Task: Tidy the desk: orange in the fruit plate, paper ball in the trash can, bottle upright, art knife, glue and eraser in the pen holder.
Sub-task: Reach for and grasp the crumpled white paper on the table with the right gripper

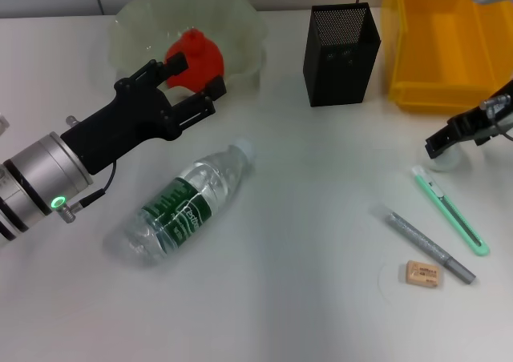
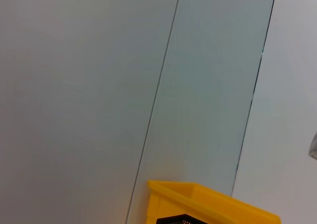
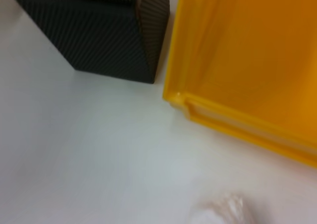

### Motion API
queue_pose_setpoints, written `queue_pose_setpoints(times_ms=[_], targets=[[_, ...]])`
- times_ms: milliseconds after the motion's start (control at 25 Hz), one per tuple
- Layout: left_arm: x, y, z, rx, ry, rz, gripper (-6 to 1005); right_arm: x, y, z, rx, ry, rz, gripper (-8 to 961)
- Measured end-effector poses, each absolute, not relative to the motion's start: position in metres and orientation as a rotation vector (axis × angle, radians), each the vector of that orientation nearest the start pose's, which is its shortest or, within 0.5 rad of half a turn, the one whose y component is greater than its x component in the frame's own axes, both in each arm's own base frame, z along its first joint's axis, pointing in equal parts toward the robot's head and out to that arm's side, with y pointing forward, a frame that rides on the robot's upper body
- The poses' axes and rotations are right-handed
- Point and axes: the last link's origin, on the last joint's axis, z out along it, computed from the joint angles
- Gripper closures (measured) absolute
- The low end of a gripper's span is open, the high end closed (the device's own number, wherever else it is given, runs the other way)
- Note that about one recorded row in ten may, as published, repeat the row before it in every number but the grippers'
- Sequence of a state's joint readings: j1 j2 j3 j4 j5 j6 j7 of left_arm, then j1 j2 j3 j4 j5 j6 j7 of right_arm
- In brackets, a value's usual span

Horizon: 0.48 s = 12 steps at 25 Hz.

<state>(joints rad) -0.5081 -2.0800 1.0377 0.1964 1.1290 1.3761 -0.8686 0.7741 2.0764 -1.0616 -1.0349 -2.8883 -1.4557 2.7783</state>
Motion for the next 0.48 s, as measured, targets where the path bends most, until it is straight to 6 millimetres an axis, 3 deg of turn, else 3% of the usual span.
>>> queue_pose_setpoints(times_ms=[480], targets=[[-0.267, 0.326, -0.041, -2.252, -0.609, -1.066, 189, 0.231, 0.408, 0.013, -2.151, 1.363, -0.497, 135]])
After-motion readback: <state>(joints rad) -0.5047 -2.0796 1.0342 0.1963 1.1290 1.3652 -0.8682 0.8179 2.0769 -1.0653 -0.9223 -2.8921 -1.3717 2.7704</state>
